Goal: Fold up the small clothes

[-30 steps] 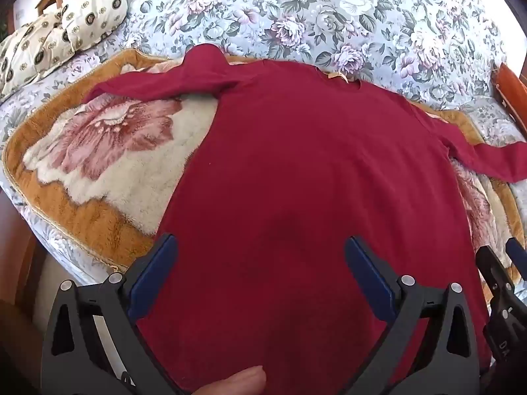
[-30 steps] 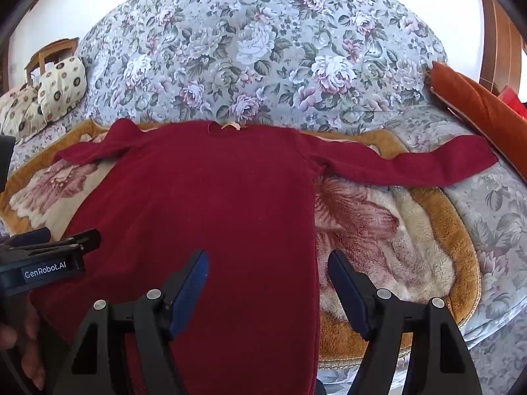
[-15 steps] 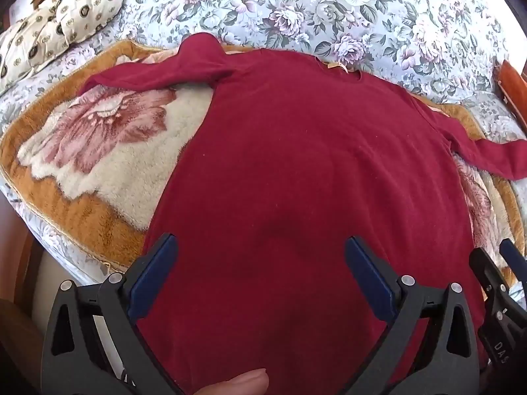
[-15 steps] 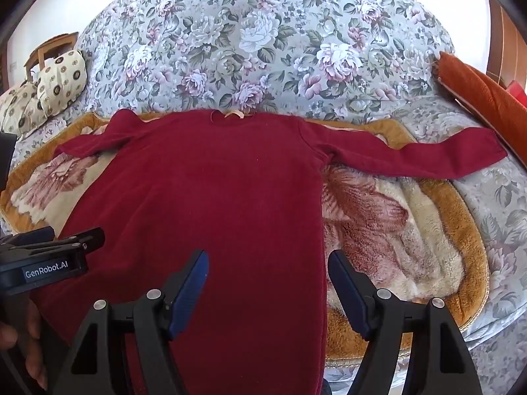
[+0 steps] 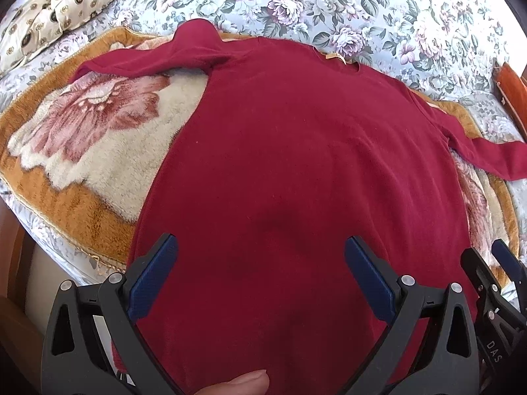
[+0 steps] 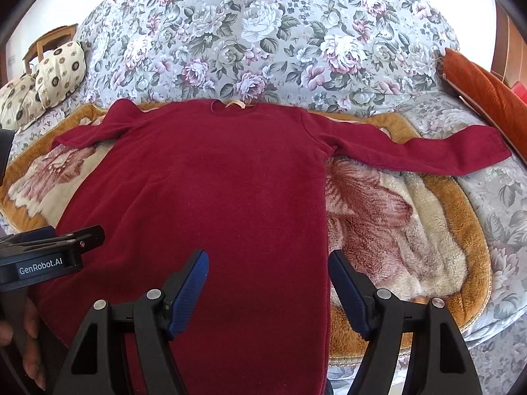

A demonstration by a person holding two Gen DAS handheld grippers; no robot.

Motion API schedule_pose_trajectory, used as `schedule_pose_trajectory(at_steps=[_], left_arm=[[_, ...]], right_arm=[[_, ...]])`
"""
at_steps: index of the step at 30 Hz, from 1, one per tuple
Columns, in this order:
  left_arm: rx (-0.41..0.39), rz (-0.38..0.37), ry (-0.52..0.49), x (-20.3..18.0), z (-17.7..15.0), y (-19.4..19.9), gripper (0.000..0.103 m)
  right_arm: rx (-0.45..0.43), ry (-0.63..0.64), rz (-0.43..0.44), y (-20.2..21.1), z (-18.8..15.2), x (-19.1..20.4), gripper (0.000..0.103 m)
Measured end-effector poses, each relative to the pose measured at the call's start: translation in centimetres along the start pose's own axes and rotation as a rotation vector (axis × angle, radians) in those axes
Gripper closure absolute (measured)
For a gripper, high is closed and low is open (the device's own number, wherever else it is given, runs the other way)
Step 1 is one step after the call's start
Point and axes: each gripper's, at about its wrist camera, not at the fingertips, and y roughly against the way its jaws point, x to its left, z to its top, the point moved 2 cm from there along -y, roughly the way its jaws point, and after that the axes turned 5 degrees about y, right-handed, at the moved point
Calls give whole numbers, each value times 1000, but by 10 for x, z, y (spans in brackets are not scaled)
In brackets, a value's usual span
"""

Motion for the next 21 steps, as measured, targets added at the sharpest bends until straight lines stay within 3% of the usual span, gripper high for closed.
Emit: schedule_pose_trajectory(at_steps=[21], left_arm=[[11, -6, 2, 2, 6, 3, 1]], right_arm=[[1, -14, 10, 0, -2, -4, 30]])
